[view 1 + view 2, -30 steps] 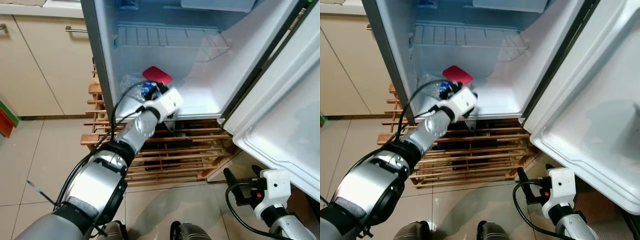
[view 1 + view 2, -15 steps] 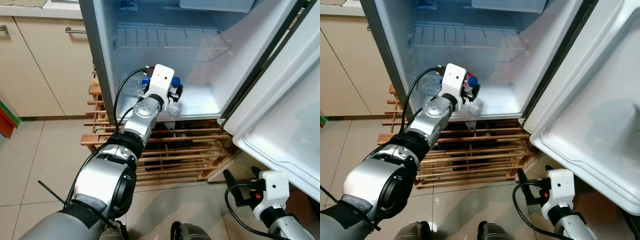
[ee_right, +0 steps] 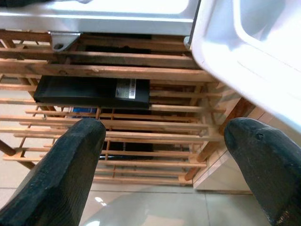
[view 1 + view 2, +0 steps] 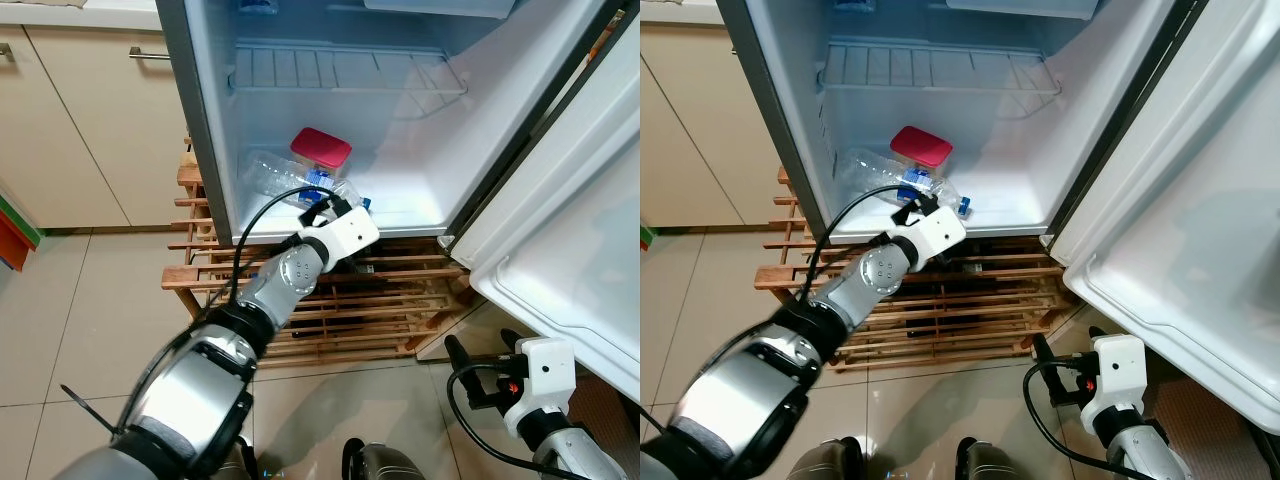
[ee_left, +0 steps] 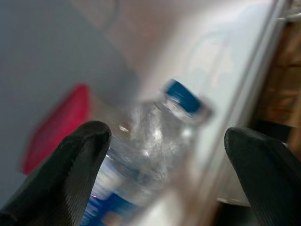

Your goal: Restocking fridge

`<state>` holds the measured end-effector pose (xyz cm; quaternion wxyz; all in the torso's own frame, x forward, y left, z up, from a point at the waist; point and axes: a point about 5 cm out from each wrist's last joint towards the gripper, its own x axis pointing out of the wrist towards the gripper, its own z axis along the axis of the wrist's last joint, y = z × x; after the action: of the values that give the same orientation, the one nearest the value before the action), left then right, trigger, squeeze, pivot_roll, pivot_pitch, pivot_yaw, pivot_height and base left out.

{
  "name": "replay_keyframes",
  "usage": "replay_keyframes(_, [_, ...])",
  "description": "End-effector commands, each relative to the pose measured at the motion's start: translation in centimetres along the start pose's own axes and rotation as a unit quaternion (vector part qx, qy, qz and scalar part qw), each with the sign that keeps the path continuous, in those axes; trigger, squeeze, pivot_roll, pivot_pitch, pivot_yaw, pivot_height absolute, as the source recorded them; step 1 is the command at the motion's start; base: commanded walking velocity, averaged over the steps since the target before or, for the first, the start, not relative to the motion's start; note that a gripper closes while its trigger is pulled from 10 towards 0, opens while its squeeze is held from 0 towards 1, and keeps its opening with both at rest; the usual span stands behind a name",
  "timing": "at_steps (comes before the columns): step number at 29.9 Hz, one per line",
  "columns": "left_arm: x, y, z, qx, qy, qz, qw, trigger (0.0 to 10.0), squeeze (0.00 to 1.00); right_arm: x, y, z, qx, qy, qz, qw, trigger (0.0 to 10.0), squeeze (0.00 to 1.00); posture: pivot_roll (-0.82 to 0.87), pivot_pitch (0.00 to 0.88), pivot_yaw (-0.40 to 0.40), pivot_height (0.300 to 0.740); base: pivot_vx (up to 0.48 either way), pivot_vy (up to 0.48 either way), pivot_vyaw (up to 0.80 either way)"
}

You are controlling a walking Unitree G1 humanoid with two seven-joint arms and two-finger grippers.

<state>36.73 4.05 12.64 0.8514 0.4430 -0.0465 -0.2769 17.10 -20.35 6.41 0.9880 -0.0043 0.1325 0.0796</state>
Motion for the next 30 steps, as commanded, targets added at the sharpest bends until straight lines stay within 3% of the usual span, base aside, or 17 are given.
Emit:
replay_keyframes(1, [0.4, 0.6, 1.4, 0.013, -0.023, 0.010, 1.000, 10.0, 1.00, -0.2, -0.2, -0.1, -0.004, 0.002, -0.006, 1.000, 10.0, 0.00, -0.15, 0.160, -0.091, 0.740, 0.000, 0.000, 0.00])
replay_keyframes(3, [0.4, 0.9, 1.4, -0.040, -0.019, 0.014, 0.999, 10.0, 1.00, -0.1, -0.2, -0.1, -0.004, 0.001, -0.006, 1.000, 10.0, 0.00, -0.15, 0.157, -0.090, 0.740, 0.000, 0.000, 0.00])
replay_keyframes(4, [0.5, 1.1, 1.4, -0.103, -0.015, 0.017, 0.994, 10.0, 1.00, -0.1, -0.2, -0.1, -0.005, 0.001, -0.007, 1.000, 10.0, 0.00, -0.15, 0.156, -0.090, 0.740, 0.000, 0.000, 0.00])
replay_keyframes(5, [0.6, 1.3, 1.5, -0.177, -0.014, 0.024, 0.984, 10.0, 0.58, -0.1, -0.2, -0.1, -0.005, 0.000, -0.007, 1.000, 10.0, 0.00, -0.15, 0.153, -0.089, 0.740, 0.000, 0.000, 0.00])
replay_keyframes(6, [0.6, 1.3, 1.5, -0.177, -0.014, 0.024, 0.984, 10.0, 0.58, -0.1, -0.2, -0.1, -0.005, 0.000, -0.007, 1.000, 10.0, 0.00, -0.15, 0.153, -0.089, 0.740, 0.000, 0.000, 0.00])
replay_keyframes(7, [0.6, 1.7, 1.5, -0.251, -0.010, 0.037, 0.967, 10.0, 0.00, 0.0, -0.2, -0.1, -0.005, 0.000, -0.007, 1.000, 10.0, 0.00, -0.15, 0.150, -0.089, 0.740, 0.000, 0.000, 0.00])
replay_keyframes(8, [0.5, 2.1, 1.2, -0.326, -0.009, 0.062, 0.943, 10.0, 0.00, 0.0, -0.2, -0.1, -0.006, 0.000, -0.007, 1.000, 10.0, 0.00, -0.15, 0.144, -0.090, 0.740, 0.000, 0.000, 0.00])
replay_keyframes(11, [0.1, 2.1, 0.8, -0.390, -0.018, 0.078, 0.917, 10.0, 0.00, 0.1, -0.3, -0.1, -0.007, -0.002, -0.007, 1.000, 10.0, 0.00, -0.15, 0.140, -0.090, 0.740, 0.000, 0.000, 0.00])
replay_keyframes(15, [-0.5, 1.2, 0.4, -0.394, -0.021, 0.078, 0.916, 10.0, 0.00, 0.6, -0.3, 0.3, -0.009, -0.007, -0.009, 1.000, 10.0, 0.00, -0.14, 0.126, -0.091, 0.740, 0.000, 0.000, 0.00])
replay_keyframes(19, [-1.8, 0.4, 0.3, -0.430, -0.037, 0.071, 0.899, 10.0, 0.00, 1.5, -0.6, 1.1, 0.000, -0.020, -0.022, 1.000, 10.0, 0.00, -0.11, 0.105, -0.084, 0.740, 0.000, 0.000, 0.00])
replay_keyframes(21, [-2.3, 0.3, 0.2, -0.434, -0.043, 0.075, 0.897, 10.0, 0.00, 1.7, -0.6, 1.4, 0.003, -0.024, -0.026, 0.999, 10.0, 0.00, -0.11, 0.101, -0.083, 0.740, 0.000, 0.000, 0.00])
replay_keyframes(22, [-3.9, 0.3, 0.0, -0.424, -0.056, 0.086, 0.900, 10.0, 0.00, 2.3, -0.6, 2.1, 0.010, -0.035, -0.032, 0.999, 10.0, 0.00, -0.09, 0.089, -0.078, 0.740, 0.000, 0.000, 0.00])
replay_keyframes(23, [-3.9, 0.3, 0.0, -0.424, -0.056, 0.086, 0.900, 10.0, 0.00, 2.3, -0.6, 2.1, 0.010, -0.035, -0.032, 0.999, 10.0, 0.00, -0.09, 0.089, -0.078, 0.740, 0.000, 0.000, 0.00])
replay_keyframes(30, [-9.0, 0.4, -1.6, -0.364, -0.066, 0.156, 0.916, 10.0, 0.00, 4.3, -0.3, 4.0, 0.021, -0.068, -0.039, 0.997, 10.0, 0.00, -0.03, 0.065, -0.067, 0.740, 0.000, 0.000, 0.00])
